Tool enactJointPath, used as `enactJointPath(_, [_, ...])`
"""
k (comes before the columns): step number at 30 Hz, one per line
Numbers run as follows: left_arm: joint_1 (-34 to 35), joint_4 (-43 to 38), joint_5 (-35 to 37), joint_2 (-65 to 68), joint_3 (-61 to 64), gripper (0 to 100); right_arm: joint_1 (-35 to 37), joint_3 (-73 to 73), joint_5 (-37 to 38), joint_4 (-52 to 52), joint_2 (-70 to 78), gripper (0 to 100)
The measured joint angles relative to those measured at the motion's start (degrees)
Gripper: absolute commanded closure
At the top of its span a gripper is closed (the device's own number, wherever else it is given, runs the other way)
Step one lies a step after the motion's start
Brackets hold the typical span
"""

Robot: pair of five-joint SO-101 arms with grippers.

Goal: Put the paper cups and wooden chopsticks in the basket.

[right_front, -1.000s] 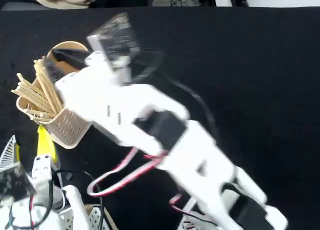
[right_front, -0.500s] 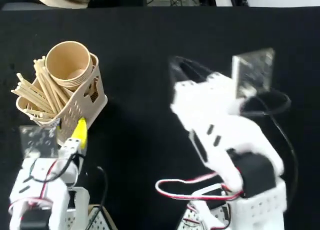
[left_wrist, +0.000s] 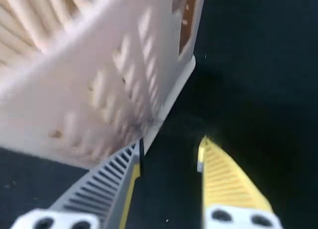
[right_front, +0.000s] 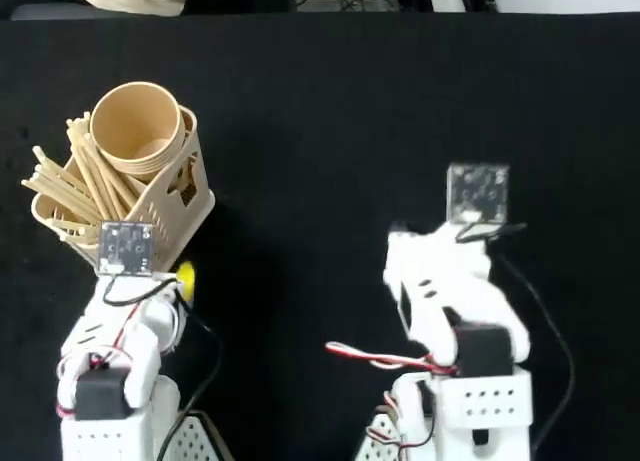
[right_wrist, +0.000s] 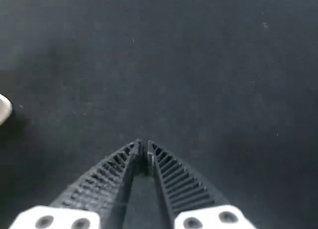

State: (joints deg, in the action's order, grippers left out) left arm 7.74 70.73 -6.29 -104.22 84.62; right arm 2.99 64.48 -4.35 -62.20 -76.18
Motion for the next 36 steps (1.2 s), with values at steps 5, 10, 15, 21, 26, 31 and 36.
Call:
enactJointPath(5, [0.0,-5.0,0.0,0.0,9.8,80,-1.9,15.9,4.7,8.5,-11.3,98.6])
enactJointPath(10, [0.1,-7.1,0.0,0.1,11.6,80,-3.0,30.5,7.7,10.8,-25.2,98.5])
enactJointPath(15, [0.1,-7.1,0.0,0.1,11.6,80,-3.3,32.1,7.8,6.0,-27.1,98.5])
enactJointPath(21, [0.1,-7.1,0.0,0.1,11.6,82,-3.3,32.3,7.8,1.8,-27.1,98.5])
enactJointPath(26, [0.1,-7.1,0.0,0.1,11.6,98,-3.3,32.3,7.8,-4.3,-27.1,98.5])
enactJointPath(31, [0.1,-7.1,0.0,0.1,11.6,93,-3.3,32.3,8.3,-8.7,-27.1,98.5])
enactJointPath(36, [0.1,-7.1,0.0,0.1,11.6,93,-3.3,32.3,8.3,-10.5,-27.1,98.5])
